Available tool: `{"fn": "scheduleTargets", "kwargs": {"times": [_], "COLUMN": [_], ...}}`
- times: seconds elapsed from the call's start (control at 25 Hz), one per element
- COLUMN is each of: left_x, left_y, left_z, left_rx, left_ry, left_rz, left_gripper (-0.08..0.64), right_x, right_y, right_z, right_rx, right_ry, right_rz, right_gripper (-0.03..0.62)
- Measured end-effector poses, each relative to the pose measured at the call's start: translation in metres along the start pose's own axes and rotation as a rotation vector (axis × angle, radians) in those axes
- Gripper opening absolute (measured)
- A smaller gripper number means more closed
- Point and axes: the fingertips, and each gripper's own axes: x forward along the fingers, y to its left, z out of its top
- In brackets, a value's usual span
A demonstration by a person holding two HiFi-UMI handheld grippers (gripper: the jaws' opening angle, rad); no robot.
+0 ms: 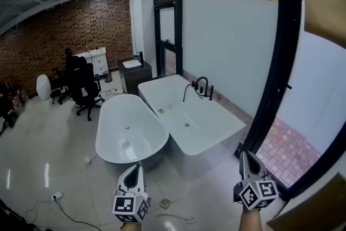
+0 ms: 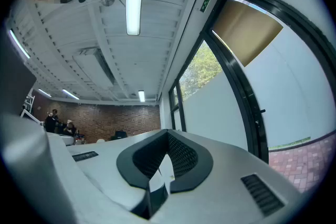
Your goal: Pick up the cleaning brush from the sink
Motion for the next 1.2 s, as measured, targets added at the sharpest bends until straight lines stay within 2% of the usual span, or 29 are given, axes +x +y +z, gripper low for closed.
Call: {"fn": "scheduleTargets", "kwargs": {"times": [0.12, 0.32, 0.52, 0.64, 0.84, 1.04, 1.2], "left_x": [-0.001, -0.010, -0.028, -0.015, 0.006, 0.026, 0.040], "left_y": [0.013, 0.037, 0.076, 0.086, 0.067, 0.045, 0.033], "left_z": [-0.002, -0.016, -0.057, -0.079, -0.111, -0.128, -0.157], "left_rx": [0.016, 0.049, 0.060, 0.067, 0.039, 0.070, 0.098], "left_ry": [-0.019, -0.001, 0.053, 0.075, 0.115, 0.129, 0.172], "left_rz": [-0.028, -0.090, -0.132, -0.146, -0.187, -0.200, -0.182], "left_gripper": [-0.010, -0.009, -0.009, -0.009, -0.009, -0.009, -0.009], "right_x": [0.004, 0.004, -0.009, -0.001, 0.004, 0.019, 0.030], "right_y": [0.021, 0.059, 0.100, 0.103, 0.086, 0.083, 0.073], "right_z": [-0.005, -0.024, -0.074, -0.108, -0.165, -0.214, -0.264], "right_rx": [-0.003, -0.005, 0.022, 0.030, 0.046, 0.046, 0.059], "right_ry": [-0.012, -0.001, 0.052, 0.108, 0.213, 0.270, 0.318], "right_rz": [0.008, -0.003, -0.048, -0.055, -0.060, 0.026, 0.094], "right_gripper": [0.025, 0.025, 0.023, 0.044, 0.044, 0.066, 0.066]}}
